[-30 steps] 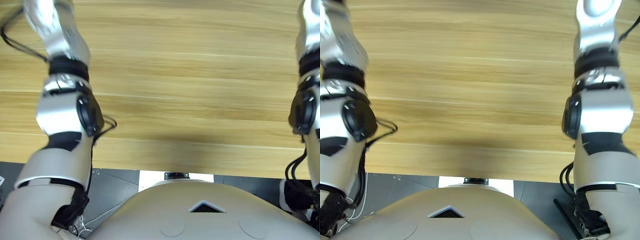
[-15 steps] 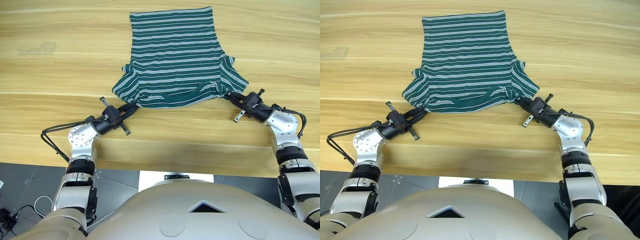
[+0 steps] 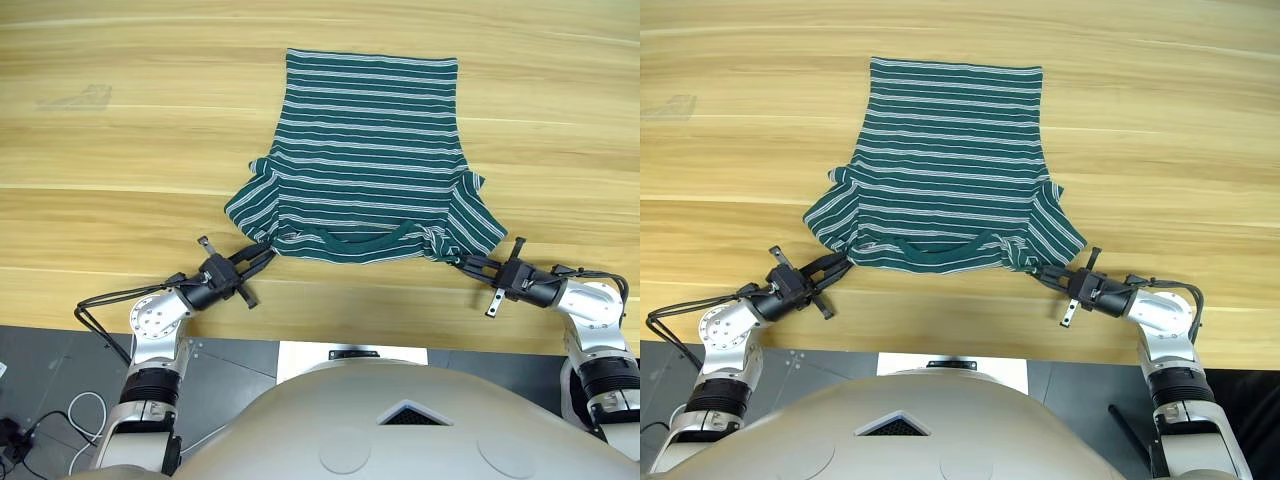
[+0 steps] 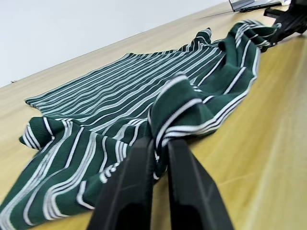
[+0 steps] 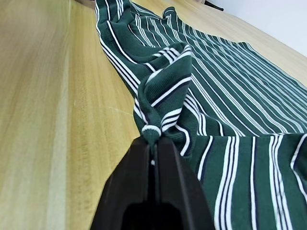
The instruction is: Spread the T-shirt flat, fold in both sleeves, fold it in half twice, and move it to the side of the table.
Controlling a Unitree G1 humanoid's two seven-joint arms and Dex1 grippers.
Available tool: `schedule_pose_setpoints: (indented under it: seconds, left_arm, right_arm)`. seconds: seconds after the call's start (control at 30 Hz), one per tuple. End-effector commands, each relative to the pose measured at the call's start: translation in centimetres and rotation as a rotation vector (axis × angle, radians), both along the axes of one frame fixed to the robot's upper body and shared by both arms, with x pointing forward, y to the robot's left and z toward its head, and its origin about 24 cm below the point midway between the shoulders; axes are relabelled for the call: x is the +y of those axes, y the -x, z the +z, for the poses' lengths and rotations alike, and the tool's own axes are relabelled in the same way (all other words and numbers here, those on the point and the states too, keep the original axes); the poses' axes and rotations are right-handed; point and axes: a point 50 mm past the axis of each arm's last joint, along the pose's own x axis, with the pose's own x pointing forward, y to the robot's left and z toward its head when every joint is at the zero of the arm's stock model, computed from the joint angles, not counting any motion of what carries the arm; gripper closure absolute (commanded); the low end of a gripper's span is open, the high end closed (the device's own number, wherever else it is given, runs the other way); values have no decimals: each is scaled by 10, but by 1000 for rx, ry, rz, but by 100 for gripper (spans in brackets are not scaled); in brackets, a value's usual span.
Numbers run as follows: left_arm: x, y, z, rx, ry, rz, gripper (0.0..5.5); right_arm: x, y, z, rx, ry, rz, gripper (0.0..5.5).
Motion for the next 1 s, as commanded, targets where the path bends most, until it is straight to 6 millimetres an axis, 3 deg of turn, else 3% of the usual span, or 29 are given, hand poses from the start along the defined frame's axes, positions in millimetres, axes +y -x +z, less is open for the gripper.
schedule_pose_setpoints:
  seconds: [0.03,0.17,0.37,0.5,0.57,0.63,0.73,0.83,0.93,1.0]
  left_arm:
    - [-4,27,-11,143,19,-39,435]
    - [1,33,-4,147,64,-3,375]
    - [32,30,11,83,98,159,282]
    - [70,3,43,-98,197,342,234]
    - [76,-21,57,-185,262,389,230]
    - [69,-45,67,-242,314,389,230]
    - [50,-89,64,-248,238,447,230]
    - [5,-136,58,-223,82,402,230]
    - [-33,-159,48,-186,-21,294,230]
    - [-49,-160,36,-137,-69,220,230]
  right_arm:
    - [-5,0,-2,32,41,-30,472]
    - [-15,-3,10,11,32,-79,401]
    - [-49,3,18,24,50,-155,296]
    - [-83,-23,42,-81,-101,-356,279]
    - [-81,-42,47,-130,-142,-386,279]
    - [-63,-58,48,-136,-169,-311,279]
    - [-30,-86,45,-159,-151,-232,279]
    - [22,-118,38,-175,-110,-166,279]
    - [63,-132,28,-175,-79,-125,279]
    - [79,-134,21,-168,-55,-112,279]
